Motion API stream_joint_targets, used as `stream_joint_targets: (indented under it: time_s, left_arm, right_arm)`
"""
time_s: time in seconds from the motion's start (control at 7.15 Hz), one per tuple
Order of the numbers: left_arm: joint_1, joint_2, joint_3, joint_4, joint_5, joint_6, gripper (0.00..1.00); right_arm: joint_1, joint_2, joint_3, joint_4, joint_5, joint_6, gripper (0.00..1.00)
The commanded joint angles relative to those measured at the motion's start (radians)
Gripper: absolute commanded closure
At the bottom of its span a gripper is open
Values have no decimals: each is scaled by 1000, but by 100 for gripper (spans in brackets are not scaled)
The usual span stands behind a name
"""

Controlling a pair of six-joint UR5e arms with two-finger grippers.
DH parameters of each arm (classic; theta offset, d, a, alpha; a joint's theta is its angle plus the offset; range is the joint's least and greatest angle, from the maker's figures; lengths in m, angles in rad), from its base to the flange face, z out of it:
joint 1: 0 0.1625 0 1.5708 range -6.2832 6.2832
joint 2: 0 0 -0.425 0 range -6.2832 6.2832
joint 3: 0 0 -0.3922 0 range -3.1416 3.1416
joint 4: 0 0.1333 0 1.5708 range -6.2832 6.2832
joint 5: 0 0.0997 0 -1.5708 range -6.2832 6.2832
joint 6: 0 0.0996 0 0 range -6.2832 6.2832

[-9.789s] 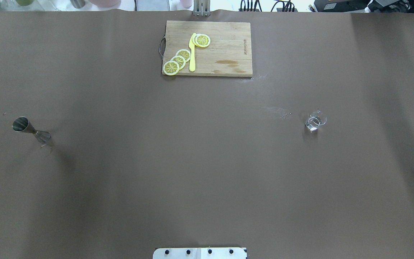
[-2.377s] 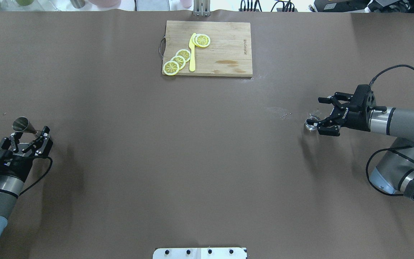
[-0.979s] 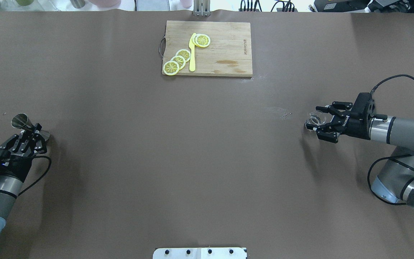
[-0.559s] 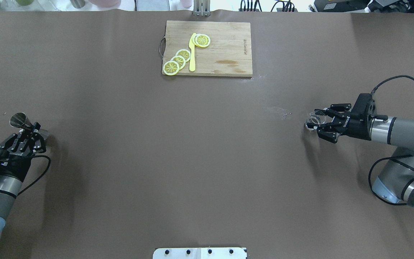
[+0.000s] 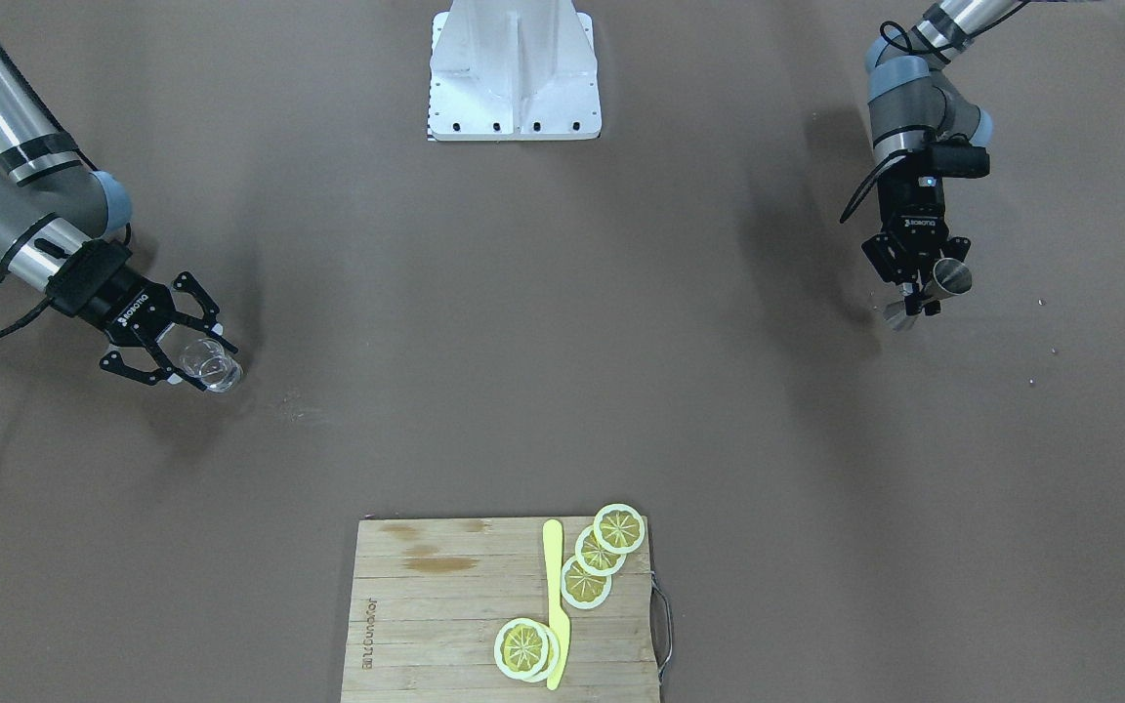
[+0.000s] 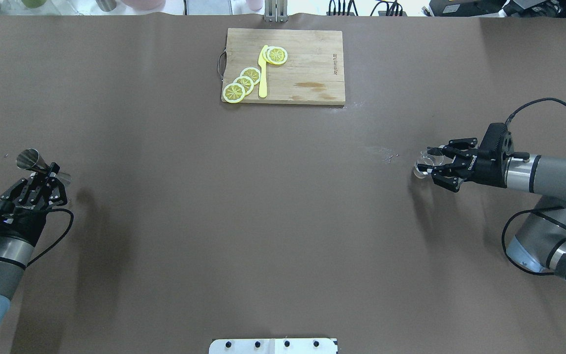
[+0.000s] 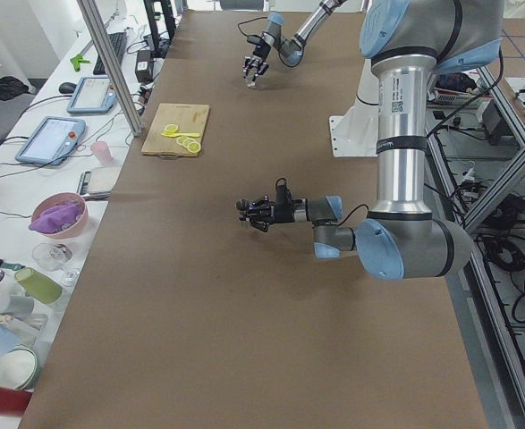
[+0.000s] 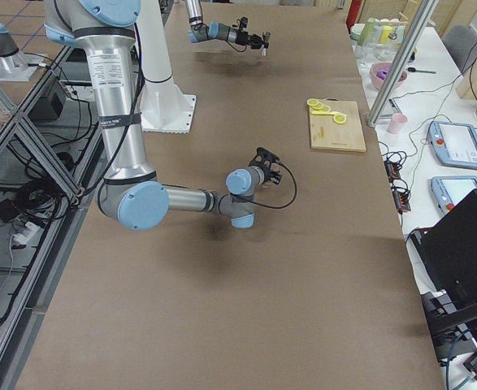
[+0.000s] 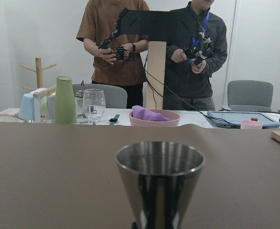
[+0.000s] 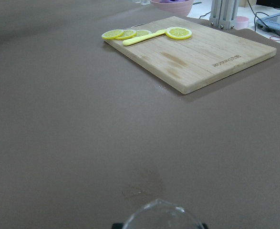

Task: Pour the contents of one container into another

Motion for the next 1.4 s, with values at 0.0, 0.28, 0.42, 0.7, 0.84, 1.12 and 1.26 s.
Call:
stream_joint_targets:
  time_s: [0.0,0.28,0.42,0.7,0.84,1.12,1.26]
  left_arm:
    - [-2,1,-79,35,-4,88,100]
    - [-11,-2,-149,40,-44,170,100]
    - [-26,-9,-174,40,-49,222,100]
    - [-76,-63,-185,102,-71,257,100]
    - [-109,-106,-185,133,-94,285,100]
    - [-162,-184,-183,182,-114,354,100]
    - [-185,-228,-179,216,-139,363,100]
  right_arm:
    - [47,12,83,-104,125,-23,100]
    - [79,70,180,-332,197,-29,100]
    - [84,119,168,-365,196,-47,100]
    - [115,210,169,-509,235,-197,100]
    - [133,242,175,-573,277,-286,100]
    - [138,264,189,-596,289,-316,100]
    - [173,265,201,-596,338,-319,100]
